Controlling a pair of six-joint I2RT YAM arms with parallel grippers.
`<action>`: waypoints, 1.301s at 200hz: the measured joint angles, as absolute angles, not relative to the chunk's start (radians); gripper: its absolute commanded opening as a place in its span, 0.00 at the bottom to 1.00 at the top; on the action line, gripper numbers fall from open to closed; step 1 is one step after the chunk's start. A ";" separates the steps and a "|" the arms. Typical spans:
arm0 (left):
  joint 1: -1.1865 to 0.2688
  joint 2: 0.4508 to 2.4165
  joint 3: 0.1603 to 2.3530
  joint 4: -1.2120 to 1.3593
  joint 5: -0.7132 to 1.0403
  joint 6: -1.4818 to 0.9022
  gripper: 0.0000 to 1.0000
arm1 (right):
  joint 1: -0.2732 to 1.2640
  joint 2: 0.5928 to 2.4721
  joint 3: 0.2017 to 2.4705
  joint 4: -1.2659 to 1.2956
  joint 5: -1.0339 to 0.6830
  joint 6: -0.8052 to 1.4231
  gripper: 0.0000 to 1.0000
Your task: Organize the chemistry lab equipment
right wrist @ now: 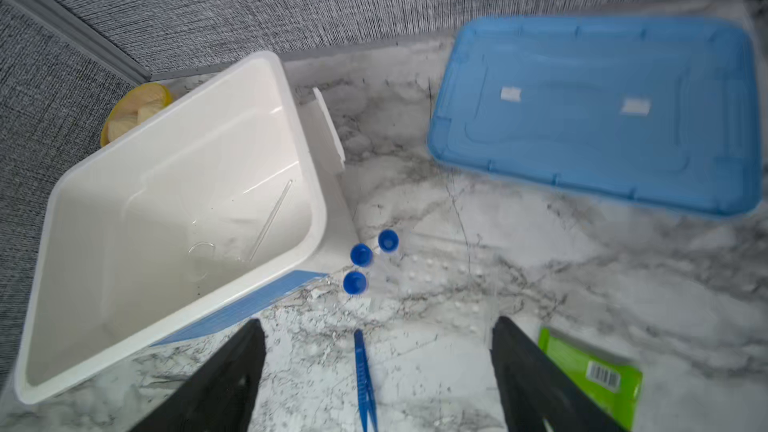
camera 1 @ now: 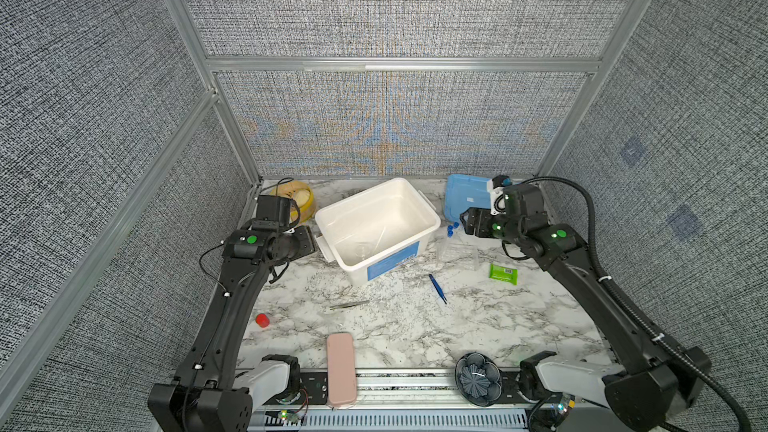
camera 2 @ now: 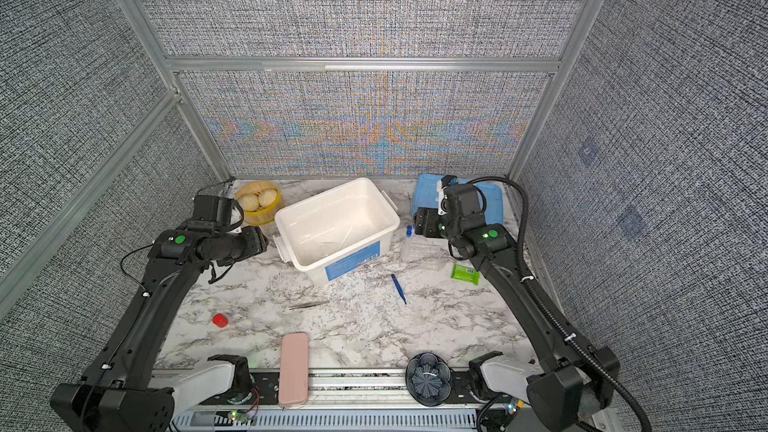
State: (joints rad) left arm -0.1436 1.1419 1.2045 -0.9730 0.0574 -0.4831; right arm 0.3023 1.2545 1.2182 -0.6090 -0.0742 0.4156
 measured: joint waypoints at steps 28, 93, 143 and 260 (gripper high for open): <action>-0.144 1.117 1.161 -0.962 0.079 -0.506 0.65 | 0.255 1.356 1.219 -0.628 -0.231 0.500 0.65; -0.144 1.075 1.113 -0.943 0.077 -0.523 0.66 | 0.215 1.542 1.283 -0.574 -0.344 0.584 0.56; -0.144 1.057 1.106 -0.945 0.045 -0.519 0.67 | 0.210 1.602 1.309 -0.546 -0.379 0.603 0.48; -0.144 1.058 1.090 -0.944 0.029 -0.512 0.67 | 0.223 1.634 1.348 -0.525 -0.412 0.628 0.34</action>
